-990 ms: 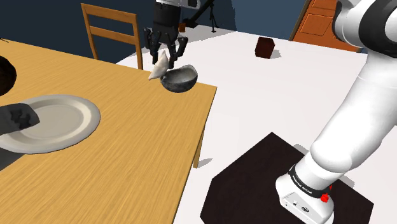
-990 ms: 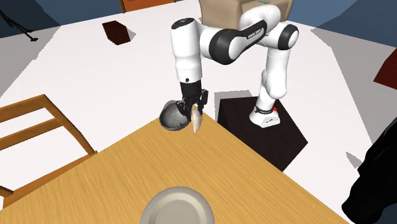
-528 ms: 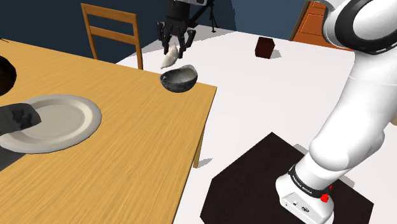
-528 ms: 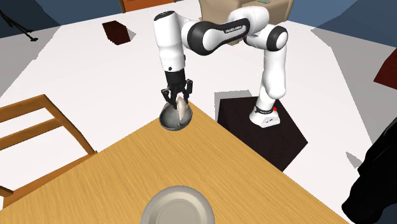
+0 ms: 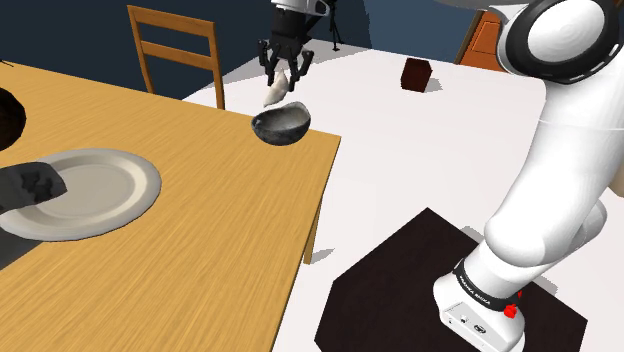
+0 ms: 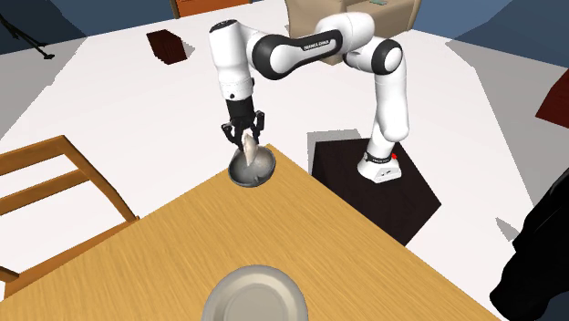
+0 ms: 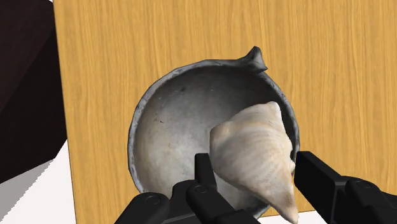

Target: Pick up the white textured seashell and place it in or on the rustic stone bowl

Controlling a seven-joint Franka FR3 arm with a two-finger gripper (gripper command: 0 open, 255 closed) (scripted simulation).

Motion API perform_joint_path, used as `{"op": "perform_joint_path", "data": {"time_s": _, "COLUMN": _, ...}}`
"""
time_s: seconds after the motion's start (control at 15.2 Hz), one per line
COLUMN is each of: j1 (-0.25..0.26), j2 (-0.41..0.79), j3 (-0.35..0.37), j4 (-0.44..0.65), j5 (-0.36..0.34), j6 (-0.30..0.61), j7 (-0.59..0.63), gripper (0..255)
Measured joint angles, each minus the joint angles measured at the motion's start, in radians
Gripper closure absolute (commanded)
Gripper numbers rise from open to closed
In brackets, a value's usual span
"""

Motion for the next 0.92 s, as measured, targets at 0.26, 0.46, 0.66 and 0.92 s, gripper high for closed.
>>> {"op": "perform_joint_path", "data": {"time_s": 0.26, "j1": -0.014, "j2": -0.014, "j3": -0.002, "j4": -0.075, "j5": 0.008, "j6": 0.061, "j7": -0.014, "gripper": 255}}
{"op": "perform_joint_path", "data": {"time_s": 0.46, "j1": -0.019, "j2": -0.019, "j3": -0.003, "j4": -0.121, "j5": 0.011, "j6": 0.102, "j7": -0.019, "gripper": 255}}
{"op": "perform_joint_path", "data": {"time_s": 0.66, "j1": -0.022, "j2": -0.020, "j3": -0.004, "j4": -0.151, "j5": 0.012, "j6": 0.131, "j7": -0.023, "gripper": 255}}
{"op": "perform_joint_path", "data": {"time_s": 0.92, "j1": -0.023, "j2": -0.021, "j3": -0.004, "j4": -0.158, "j5": 0.013, "j6": 0.137, "j7": -0.024, "gripper": 255}}
